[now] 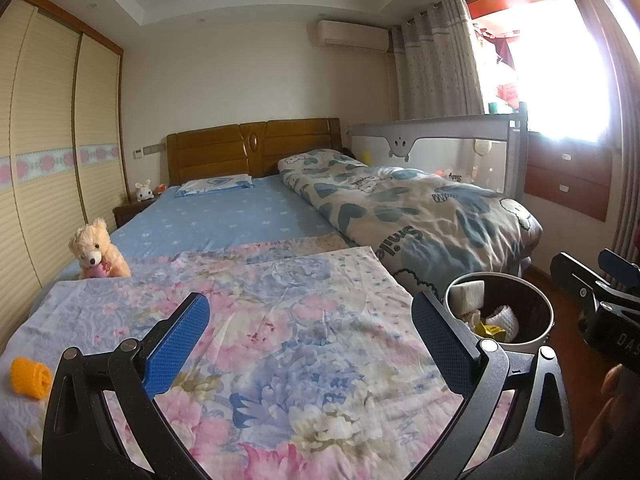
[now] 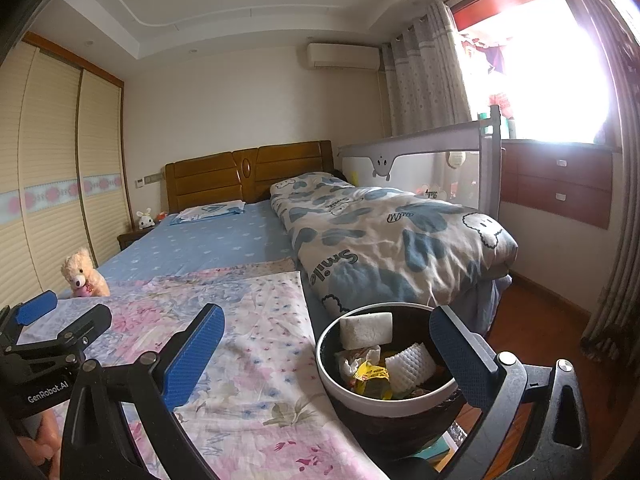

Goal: Collect trash

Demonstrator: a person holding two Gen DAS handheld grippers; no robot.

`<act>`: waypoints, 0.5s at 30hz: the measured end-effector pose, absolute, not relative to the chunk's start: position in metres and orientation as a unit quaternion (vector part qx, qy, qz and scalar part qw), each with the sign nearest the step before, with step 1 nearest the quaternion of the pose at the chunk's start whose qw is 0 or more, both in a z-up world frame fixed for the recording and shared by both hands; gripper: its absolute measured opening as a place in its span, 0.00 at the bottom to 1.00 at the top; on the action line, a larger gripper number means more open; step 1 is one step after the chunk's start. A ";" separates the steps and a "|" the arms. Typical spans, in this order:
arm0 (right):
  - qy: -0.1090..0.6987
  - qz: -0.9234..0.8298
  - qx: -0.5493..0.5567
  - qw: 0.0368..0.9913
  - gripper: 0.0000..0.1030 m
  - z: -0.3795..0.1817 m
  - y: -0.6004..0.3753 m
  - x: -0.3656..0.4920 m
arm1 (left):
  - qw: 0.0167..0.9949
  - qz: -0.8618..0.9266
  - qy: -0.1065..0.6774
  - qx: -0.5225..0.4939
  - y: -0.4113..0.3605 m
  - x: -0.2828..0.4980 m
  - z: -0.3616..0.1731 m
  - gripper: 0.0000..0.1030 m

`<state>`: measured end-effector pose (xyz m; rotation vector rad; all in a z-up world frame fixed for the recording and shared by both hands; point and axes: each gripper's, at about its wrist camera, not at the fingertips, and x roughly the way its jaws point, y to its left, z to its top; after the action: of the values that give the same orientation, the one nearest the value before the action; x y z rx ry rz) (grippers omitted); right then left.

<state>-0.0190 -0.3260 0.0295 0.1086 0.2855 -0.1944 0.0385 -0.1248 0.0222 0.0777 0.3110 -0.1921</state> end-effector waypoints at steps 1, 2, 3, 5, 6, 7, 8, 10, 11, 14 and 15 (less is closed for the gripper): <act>0.142 -0.096 0.054 0.984 1.00 0.029 -0.326 -0.018 | 0.983 -0.096 0.154 0.039 -0.125 0.038 0.022 1.00; 0.142 -0.096 0.054 0.984 1.00 0.030 -0.326 -0.019 | 0.983 -0.095 0.155 0.039 -0.125 0.039 0.022 1.00; 0.142 -0.096 0.054 0.984 1.00 0.029 -0.326 -0.019 | 0.983 -0.096 0.155 0.039 -0.125 0.038 0.022 1.00; 0.142 -0.096 0.054 0.984 1.00 0.030 -0.326 -0.019 | 0.982 -0.096 0.155 0.039 -0.125 0.039 0.021 1.00; 0.142 -0.096 0.053 0.984 1.00 0.030 -0.326 -0.019 | 0.982 -0.096 0.155 0.040 -0.125 0.039 0.020 1.00; 0.142 -0.096 0.053 0.984 1.00 0.030 -0.326 -0.019 | 0.982 -0.097 0.156 0.039 -0.125 0.039 0.020 1.00; 0.142 -0.096 0.054 0.984 1.00 0.029 -0.326 -0.019 | 0.982 -0.097 0.156 0.039 -0.125 0.039 0.021 1.00; 0.142 -0.096 0.054 0.984 1.00 0.030 -0.326 -0.018 | 0.982 -0.097 0.156 0.039 -0.125 0.039 0.020 1.00; 0.142 -0.097 0.054 0.984 1.00 0.030 -0.326 -0.018 | 0.982 -0.098 0.157 0.039 -0.125 0.039 0.020 1.00; 0.142 -0.096 0.054 0.984 1.00 0.030 -0.326 -0.018 | 0.982 -0.097 0.157 0.040 -0.125 0.039 0.020 1.00; 0.142 -0.096 0.054 0.984 1.00 0.030 -0.326 -0.019 | 0.982 -0.097 0.157 0.040 -0.125 0.039 0.020 1.00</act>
<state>-0.0189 -0.3256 0.0300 0.1080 0.2855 -0.1930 0.0391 -0.1248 0.0201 0.0797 0.3161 -0.1959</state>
